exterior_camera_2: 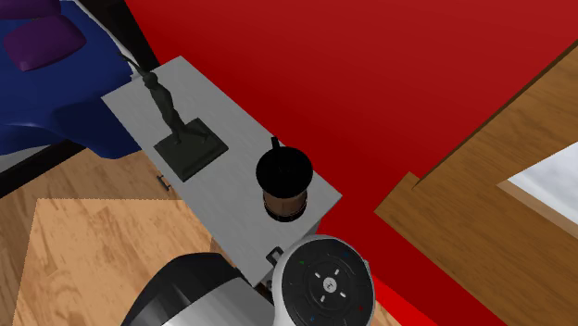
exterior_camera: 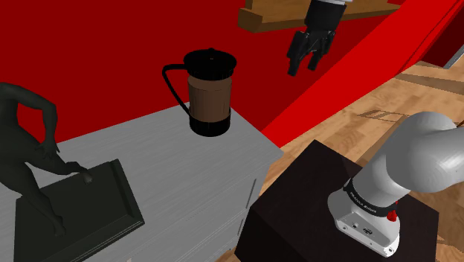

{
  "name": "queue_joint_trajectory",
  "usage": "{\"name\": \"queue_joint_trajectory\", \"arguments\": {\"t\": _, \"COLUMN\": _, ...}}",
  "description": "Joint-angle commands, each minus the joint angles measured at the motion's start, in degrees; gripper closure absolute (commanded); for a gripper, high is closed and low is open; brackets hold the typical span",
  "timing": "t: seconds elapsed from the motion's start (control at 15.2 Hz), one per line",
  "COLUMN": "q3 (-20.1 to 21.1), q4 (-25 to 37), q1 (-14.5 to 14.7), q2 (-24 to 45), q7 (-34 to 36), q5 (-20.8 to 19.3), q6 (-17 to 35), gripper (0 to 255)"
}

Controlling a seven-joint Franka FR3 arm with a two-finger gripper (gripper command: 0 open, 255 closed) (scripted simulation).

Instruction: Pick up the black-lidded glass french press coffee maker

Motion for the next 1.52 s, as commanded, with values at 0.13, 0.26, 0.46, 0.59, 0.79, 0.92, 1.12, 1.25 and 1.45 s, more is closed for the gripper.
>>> {"name": "queue_joint_trajectory", "arguments": {"t": 0.13, "q3": 1.6, "q4": 3.8, "q1": 0.5, "q2": 4.1, "q7": 1.4, "q5": 0.6, "q6": 0.2, "gripper": 0}}
{"name": "queue_joint_trajectory", "arguments": {"t": 0.26, "q3": 3.1, "q4": 7.9, "q1": 0.9, "q2": 8.1, "q7": 2.9, "q5": 1.1, "q6": 0.1, "gripper": 0}}
{"name": "queue_joint_trajectory", "arguments": {"t": 0.46, "q3": 5.4, "q4": 14.4, "q1": 1.4, "q2": 14.3, "q7": 5.1, "q5": 1.3, "q6": -0.4, "gripper": 0}}
{"name": "queue_joint_trajectory", "arguments": {"t": 0.59, "q3": 6.8, "q4": 19.1, "q1": 1.7, "q2": 18.4, "q7": 6.6, "q5": 1.2, "q6": -1.0, "gripper": 0}}
{"name": "queue_joint_trajectory", "arguments": {"t": 0.79, "q3": 9.0, "q4": 26.6, "q1": 2.2, "q2": 24.8, "q7": 9.0, "q5": 0.6, "q6": -2.3, "gripper": 0}}
{"name": "queue_joint_trajectory", "arguments": {"t": 0.92, "q3": 10.3, "q4": 32.0, "q1": 2.5, "q2": 29.2, "q7": 10.7, "q5": -0.1, "q6": -3.5, "gripper": 0}}
{"name": "queue_joint_trajectory", "arguments": {"t": 1.12, "q3": 12.4, "q4": 41.0, "q1": 3.3, "q2": 36.2, "q7": 13.4, "q5": -1.7, "q6": -5.8, "gripper": 0}}
{"name": "queue_joint_trajectory", "arguments": {"t": 1.25, "q3": 13.8, "q4": 47.6, "q1": 4.1, "q2": 41.3, "q7": 15.3, "q5": -3.1, "q6": -7.8, "gripper": 0}}
{"name": "queue_joint_trajectory", "arguments": {"t": 1.45, "q3": 14.2, "q4": 48.5, "q1": 4.5, "q2": 43.0, "q7": 16.0, "q5": -3.6, "q6": -7.1, "gripper": 0}}
